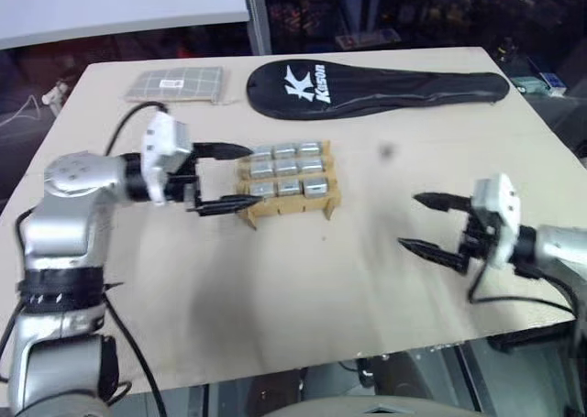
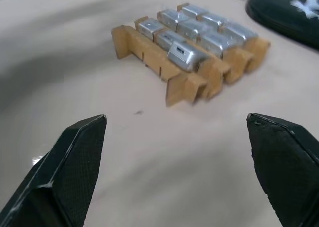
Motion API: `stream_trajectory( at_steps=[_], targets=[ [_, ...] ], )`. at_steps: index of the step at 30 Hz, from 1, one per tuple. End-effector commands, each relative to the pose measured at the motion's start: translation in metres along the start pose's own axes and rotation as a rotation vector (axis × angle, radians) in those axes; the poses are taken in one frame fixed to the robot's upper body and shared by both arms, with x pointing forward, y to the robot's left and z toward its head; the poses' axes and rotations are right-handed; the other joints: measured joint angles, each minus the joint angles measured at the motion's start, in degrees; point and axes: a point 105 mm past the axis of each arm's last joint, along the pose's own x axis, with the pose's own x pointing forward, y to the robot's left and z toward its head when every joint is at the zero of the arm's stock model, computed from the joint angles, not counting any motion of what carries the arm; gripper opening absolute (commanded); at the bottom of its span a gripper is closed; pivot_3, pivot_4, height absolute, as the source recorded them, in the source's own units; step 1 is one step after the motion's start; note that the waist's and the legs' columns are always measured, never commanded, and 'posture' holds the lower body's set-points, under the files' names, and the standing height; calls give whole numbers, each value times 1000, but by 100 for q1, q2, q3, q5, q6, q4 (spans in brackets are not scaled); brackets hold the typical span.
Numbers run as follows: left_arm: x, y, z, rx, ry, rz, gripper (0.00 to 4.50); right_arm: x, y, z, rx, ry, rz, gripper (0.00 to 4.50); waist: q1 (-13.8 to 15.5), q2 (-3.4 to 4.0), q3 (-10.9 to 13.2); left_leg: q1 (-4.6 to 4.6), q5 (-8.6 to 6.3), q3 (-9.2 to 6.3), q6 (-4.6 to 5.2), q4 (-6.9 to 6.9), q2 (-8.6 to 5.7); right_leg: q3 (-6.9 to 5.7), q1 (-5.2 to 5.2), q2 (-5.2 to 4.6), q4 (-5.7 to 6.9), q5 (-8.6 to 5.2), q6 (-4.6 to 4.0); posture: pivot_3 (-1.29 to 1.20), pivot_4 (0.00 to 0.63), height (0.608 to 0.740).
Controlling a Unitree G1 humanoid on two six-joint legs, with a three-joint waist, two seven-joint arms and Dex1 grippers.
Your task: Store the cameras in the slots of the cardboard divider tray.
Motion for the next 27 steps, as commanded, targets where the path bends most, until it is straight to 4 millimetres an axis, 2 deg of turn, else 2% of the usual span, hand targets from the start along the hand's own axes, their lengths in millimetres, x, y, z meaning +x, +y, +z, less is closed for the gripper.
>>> stream_trajectory(
  at_steps=[1, 5, 9, 14, 19, 27],
  targets=[
    [-19, -23, 6, -34, 38, 29, 4418, 26, -19, 7, -101, 20, -14, 4500, -57, -1, 1, 1, 0, 0, 0, -3, 4, 0, -1, -1, 0, 1, -2, 0, 150, 740],
    [-38, -41, -9, -80, 145, 95, 4418, 66, -34, 13, -166, 33, 45, 4500, -64, 0, 3, 1, 1, 6, -1, -3, -3, 0, -2, -3, -3, 7, -26, 0, 150, 740],
    [-44, -56, -10, -93, 162, 133, 4418, 87, -33, 16, -205, 49, 149, 4500, 17, 0, 4, -6, 1, 8, -2, -4, 1, -18, 0, -8, -4, -1, -43, 0, 150, 740],
    [-51, -68, -6, -102, 172, 200, 4418, 106, -34, 19, -259, 70, 213, 4500, 52, 6, 7, -7, 1, 7, -3, -7, 1, -14, -3, -16, -10, 0, -44, 0, 150, 740],
    [-52, -73, -3, -108, 151, 232, 4418, 122, -43, 10, -345, 148, 222, 4500, 58, 7, 8, 1, 2, 20, -5, -7, -1, -18, -1, -15, -2, 0, -46, 0, 150, 740],
    [-52, -79, -6, -116, 163, 247, 4418, 136, -52, 5, -410, 198, 219, 4500, -16, 11, 10, -1, 3, 20, -8, -10, -5, -18, -2, -16, -4, 1, -48, 0, 150, 740]
  ],
)
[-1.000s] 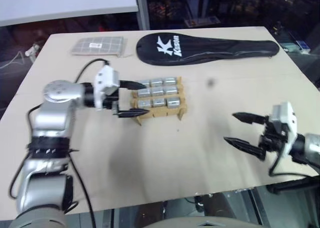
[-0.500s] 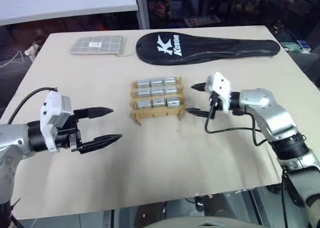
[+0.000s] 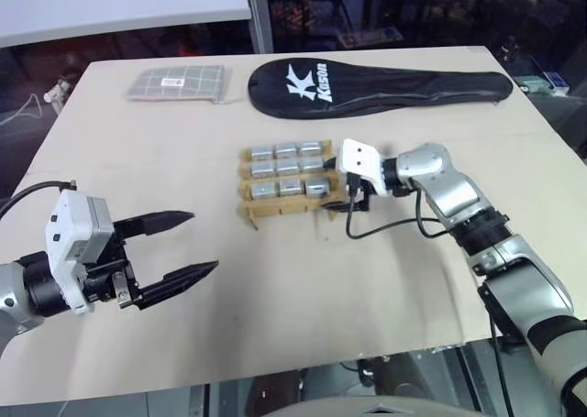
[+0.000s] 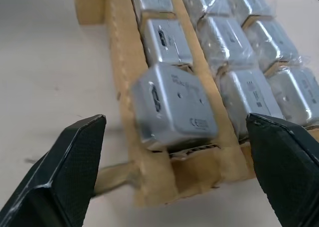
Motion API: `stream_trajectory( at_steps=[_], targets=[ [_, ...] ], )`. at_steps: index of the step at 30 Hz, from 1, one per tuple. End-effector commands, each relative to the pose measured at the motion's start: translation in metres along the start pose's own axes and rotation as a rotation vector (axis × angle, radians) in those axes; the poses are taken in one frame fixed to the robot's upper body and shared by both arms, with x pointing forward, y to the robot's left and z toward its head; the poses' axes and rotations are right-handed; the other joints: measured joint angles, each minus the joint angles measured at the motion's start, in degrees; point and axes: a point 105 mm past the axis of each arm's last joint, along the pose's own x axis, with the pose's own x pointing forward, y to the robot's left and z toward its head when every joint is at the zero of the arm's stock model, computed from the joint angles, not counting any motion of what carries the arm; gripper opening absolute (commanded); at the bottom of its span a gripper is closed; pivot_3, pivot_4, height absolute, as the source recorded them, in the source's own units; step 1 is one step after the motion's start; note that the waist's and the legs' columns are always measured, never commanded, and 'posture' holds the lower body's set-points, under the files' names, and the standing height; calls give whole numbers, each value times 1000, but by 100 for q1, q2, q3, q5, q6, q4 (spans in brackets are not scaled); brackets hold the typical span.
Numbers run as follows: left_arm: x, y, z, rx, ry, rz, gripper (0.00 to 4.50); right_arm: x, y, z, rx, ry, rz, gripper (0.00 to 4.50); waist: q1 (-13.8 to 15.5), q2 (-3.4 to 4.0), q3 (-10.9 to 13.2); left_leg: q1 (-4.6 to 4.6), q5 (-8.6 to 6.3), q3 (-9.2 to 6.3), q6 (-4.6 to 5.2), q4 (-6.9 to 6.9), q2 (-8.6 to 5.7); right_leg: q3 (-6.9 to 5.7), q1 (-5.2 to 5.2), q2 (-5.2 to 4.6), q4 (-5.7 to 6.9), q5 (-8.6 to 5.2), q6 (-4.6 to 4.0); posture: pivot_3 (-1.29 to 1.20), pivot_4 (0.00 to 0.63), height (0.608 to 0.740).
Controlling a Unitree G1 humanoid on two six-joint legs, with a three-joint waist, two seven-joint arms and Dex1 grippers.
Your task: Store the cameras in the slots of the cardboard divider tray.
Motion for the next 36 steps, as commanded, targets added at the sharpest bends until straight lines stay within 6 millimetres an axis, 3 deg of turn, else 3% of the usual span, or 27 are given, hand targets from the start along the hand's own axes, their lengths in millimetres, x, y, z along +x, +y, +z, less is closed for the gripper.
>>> stream_trajectory(
  at_steps=[1, 11, 15, 21, 22, 31, 33, 34, 35, 36],
  targets=[
    [-3, -4, 8, 45, -20, 13, 4418, 1, -8, 7, -76, 2, -16, 4500, -21, -1, -1, 0, 0, 0, 0, 0, 0, 0, 0, 0, 0, 0, 0, 0, 150, 740],
    [-1, -4, 7, 45, -13, 12, 4418, 10, -9, 9, -76, 1, -6, 4500, -66, 0, 0, 5, 0, -5, -1, -2, 0, 4, 0, 1, 1, 0, -1, 0, 150, 740],
    [0, -3, 6, 46, -12, 13, 4500, 10, -9, 9, -46, -10, 4, 3285, -79, 3, 1, 9, 1, -7, -1, -4, 0, 8, 1, 3, 3, 0, -1, 0, 150, 740],
    [1, -1, 6, 47, -12, 15, 4500, 9, -9, 11, -24, -29, 13, 943, -79, 2, 0, 14, 1, -9, -1, -5, 1, 11, 2, 4, 4, 1, -1, 0, 150, 740],
    [1, -1, 6, 48, -12, 15, 4500, 9, -9, 12, -15, -36, 15, 819, -78, 3, 1, 14, 1, -8, -2, -4, 1, 11, 2, 4, 4, 1, -2, 0, 150, 740],
    [0, 0, 6, 55, -10, 16, 4500, 6, -3, 14, -50, -40, 67, 813, -74, 5, 2, 11, 2, -8, -3, -6, 2, 9, 1, 4, 4, 2, -3, 0, 150, 740],
    [0, 0, 6, 56, -9, 14, 4500, 6, 0, 15, -52, -47, 78, 1857, -72, 7, 3, 9, 2, -7, -3, -7, 1, 9, 0, 4, 3, 2, -3, 0, 150, 740],
    [1, 0, 7, 57, -8, 13, 4500, 6, -1, 16, -45, -58, 69, 1993, -70, 7, 3, 8, 2, -7, -4, -8, 2, 8, -1, 4, 2, 2, -3, 0, 150, 740],
    [1, 1, 7, 58, -8, 13, 4500, 6, -2, 19, -38, -67, 68, 2590, -70, 7, 3, 7, 1, -7, -4, -9, 2, 7, -1, 4, 0, 2, -3, 0, 150, 740],
    [1, 1, 7, 58, -9, 12, 4500, 6, -1, 21, -32, -76, 70, 2590, -70, 7, 3, 6, 2, -6, -4, -10, 2, 7, -2, 4, -1, 2, -3, 0, 150, 740]
  ],
)
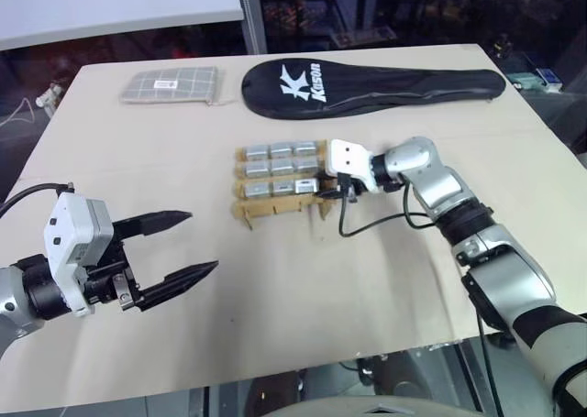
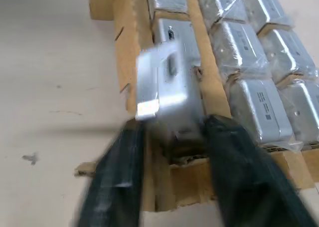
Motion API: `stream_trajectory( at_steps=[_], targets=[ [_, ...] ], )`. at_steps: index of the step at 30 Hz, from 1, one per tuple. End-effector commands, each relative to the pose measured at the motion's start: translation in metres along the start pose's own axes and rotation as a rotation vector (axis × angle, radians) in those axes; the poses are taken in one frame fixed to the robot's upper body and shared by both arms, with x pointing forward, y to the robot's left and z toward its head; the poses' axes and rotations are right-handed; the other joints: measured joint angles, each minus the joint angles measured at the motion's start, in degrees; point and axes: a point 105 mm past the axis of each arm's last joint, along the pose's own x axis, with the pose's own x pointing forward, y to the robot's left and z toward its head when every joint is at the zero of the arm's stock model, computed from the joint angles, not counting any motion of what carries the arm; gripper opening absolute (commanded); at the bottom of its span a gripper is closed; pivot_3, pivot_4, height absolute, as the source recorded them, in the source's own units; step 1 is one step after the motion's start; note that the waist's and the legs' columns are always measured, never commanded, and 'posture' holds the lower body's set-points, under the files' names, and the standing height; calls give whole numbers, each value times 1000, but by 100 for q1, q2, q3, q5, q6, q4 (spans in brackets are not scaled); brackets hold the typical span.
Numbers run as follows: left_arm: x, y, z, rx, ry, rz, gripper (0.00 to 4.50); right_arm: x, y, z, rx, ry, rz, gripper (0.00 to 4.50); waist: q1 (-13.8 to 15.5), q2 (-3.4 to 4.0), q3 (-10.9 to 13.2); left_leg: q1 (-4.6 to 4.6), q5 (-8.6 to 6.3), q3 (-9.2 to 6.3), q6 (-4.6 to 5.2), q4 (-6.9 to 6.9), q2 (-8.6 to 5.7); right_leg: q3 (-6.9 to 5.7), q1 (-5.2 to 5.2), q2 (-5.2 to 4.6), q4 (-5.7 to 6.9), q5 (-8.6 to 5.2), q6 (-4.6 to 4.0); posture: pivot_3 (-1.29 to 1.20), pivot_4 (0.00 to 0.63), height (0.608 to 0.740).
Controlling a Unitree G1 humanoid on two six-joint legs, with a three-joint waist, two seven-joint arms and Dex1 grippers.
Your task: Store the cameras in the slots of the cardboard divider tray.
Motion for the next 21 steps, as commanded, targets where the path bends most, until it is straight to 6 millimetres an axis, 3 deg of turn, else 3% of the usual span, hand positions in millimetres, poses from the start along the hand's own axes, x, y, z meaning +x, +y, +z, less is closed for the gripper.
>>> stream_trajectory(
  at_steps=[1, 6, 21],
  targets=[
    [1, 1, 6, 39, -5, -8, 4500, -4, -4, 18, -3, -66, -9, 2590, -1, 0, 0, -1, 0, 0, 0, -2, 0, 0, 0, 0, 0, 0, 0, 0, 150, 740],
    [3, 2, 6, 41, -7, -11, 4500, -4, -5, 25, 18, -91, -11, 2590, -4, 1, 1, -1, 0, -2, 0, -5, 0, 1, -3, 0, -1, 0, 0, 0, 150, 740],
    [5, 2, 7, 43, -13, -12, 4500, -1, -9, 17, -30, -38, -58, 2590, -3, 2, 1, 0, 0, 0, 0, -6, 0, 1, -3, 0, -1, 0, 0, 0, 150, 740]
  ],
)
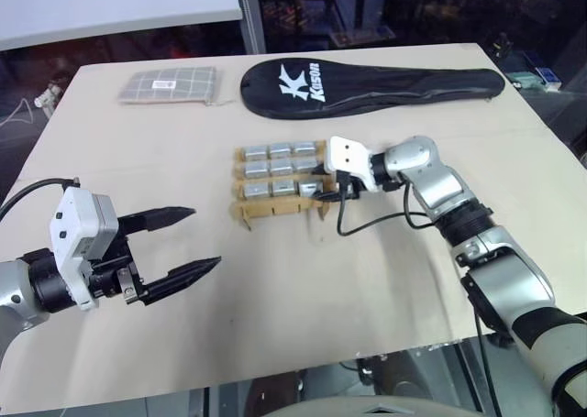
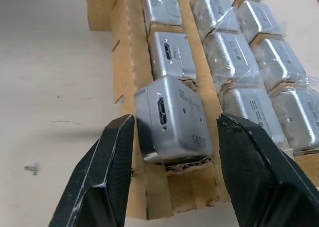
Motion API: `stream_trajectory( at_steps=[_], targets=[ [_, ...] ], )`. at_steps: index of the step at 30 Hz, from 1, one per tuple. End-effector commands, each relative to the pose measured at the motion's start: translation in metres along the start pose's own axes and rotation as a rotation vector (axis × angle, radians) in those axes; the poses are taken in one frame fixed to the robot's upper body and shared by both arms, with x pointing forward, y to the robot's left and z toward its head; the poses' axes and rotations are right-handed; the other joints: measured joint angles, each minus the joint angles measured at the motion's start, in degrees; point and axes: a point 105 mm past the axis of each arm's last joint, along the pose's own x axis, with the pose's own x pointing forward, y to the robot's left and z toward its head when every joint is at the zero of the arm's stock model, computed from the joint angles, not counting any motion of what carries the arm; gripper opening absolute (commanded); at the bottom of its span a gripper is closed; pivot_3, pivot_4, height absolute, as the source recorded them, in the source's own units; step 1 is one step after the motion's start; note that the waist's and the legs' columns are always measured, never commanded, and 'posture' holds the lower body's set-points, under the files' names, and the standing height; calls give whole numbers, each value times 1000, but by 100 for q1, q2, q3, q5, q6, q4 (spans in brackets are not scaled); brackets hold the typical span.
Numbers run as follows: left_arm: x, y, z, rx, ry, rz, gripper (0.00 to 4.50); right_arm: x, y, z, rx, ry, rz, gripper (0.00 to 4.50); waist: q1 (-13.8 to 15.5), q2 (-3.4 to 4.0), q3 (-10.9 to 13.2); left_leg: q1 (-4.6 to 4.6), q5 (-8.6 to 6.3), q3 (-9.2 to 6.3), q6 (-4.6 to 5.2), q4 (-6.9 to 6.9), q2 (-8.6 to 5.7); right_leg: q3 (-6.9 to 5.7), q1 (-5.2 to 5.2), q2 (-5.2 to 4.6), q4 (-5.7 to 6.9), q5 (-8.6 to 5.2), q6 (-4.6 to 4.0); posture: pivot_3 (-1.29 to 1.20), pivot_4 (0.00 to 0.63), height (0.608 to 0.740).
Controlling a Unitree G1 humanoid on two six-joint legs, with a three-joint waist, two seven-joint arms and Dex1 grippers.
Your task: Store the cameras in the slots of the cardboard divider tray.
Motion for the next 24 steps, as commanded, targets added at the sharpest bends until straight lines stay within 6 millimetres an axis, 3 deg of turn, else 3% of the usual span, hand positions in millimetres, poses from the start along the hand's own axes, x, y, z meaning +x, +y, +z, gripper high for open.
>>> stream_trajectory(
  at_steps=[1, 6, 10, 24],
  targets=[
    [1, 0, 6, 37, -9, -2, 4500, -3, -8, 11, -37, -22, -34, 2590, 0, 0, 0, 0, 0, 0, 0, 0, 0, 0, 0, 0, 0, 0, 0, 0, 150, 740],
    [1, -1, 6, 37, -11, -2, 4500, -3, -6, 8, -47, -9, -26, 2590, 0, 0, 0, 0, 0, -1, 0, 0, 0, 0, 0, 0, 0, 0, 0, 0, 150, 740],
    [3, -1, 6, 36, -12, -6, 4500, -3, -8, 9, -45, -17, -34, 808, -3, -2, -1, 3, 0, 0, 0, 0, 0, 1, 1, 0, 1, 0, 0, 0, 150, 740],
    [4, 0, 6, 36, -13, -10, 4500, -11, -10, 21, -29, -32, 13, 752, 0, 1, 1, 4, 0, -3, 0, 0, 2, 2, 2, 1, 1, 0, 0, 0, 150, 740]
  ],
)
